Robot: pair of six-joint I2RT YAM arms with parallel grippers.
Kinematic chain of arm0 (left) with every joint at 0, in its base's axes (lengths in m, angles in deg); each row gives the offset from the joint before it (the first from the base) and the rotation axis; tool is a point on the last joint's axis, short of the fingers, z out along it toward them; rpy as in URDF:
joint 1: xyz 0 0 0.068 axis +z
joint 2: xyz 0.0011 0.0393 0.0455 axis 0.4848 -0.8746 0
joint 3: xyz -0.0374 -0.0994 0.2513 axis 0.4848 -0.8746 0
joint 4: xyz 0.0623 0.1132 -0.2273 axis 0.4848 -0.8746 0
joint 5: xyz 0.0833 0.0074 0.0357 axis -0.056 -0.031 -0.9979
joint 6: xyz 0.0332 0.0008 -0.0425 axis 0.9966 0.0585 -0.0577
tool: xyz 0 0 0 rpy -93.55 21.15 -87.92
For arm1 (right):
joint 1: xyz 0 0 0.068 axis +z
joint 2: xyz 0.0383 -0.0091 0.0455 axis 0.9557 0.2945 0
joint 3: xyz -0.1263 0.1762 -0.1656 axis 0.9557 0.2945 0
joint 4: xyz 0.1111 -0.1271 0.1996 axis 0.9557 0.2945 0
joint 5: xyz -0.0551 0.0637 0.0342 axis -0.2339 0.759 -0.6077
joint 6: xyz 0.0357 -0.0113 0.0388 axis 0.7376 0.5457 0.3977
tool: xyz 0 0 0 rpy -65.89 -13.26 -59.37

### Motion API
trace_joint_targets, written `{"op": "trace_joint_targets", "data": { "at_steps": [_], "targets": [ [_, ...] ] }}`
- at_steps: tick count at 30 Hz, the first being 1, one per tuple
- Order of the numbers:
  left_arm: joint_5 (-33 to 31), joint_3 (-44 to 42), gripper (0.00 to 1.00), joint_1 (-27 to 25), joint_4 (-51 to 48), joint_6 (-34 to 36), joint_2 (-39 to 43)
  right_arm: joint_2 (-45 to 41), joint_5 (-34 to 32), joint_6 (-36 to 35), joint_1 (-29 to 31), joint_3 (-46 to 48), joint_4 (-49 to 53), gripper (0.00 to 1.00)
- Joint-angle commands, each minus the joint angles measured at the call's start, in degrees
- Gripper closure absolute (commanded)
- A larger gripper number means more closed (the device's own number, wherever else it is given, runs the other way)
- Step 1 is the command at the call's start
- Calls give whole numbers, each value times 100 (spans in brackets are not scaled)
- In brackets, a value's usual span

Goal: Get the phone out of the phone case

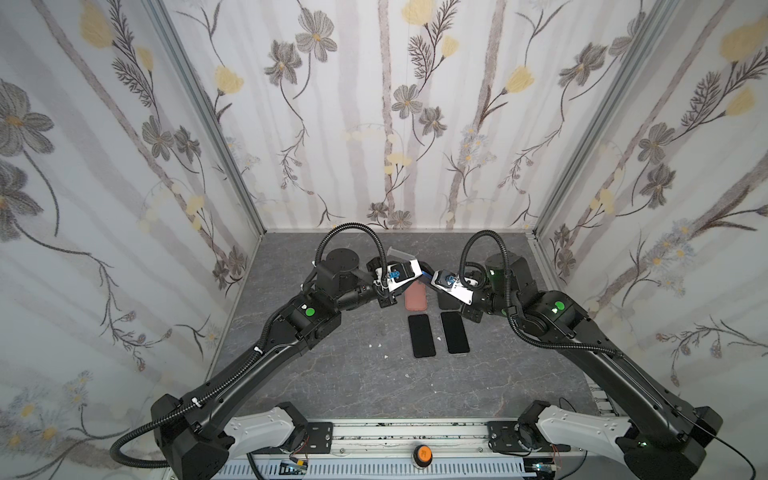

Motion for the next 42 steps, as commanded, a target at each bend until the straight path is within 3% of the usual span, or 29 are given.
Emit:
{"op": "trace_joint_targets", "data": {
  "at_steps": [1,7,22,29,35,39,42],
  "targets": [
    [545,113,74,96,-570,-184,-75,53,1250,-454,70,-172,-395,100],
    [1205,328,73,300,-828,-365,-129,132,1710,-551,101,-346,-157,100],
    [3767,1104,70,1203,-912,-1254,-450,424,3182,-591,114,-765,292,100],
    [4079,1100,74,1412,-898,-1353,-421,412,3701,-519,105,-750,183,100],
    [4065,1168,100,1604,-904,-1328,-451,533,4033,-449,97,-716,44,100],
    [4059,1338,100,1721,-897,-1318,-610,672,4231,-365,103,-704,44,100],
    [4047,1471,100,1817,-892,-1301,-669,746,4299,-311,93,-673,52,93]
  ]
}}
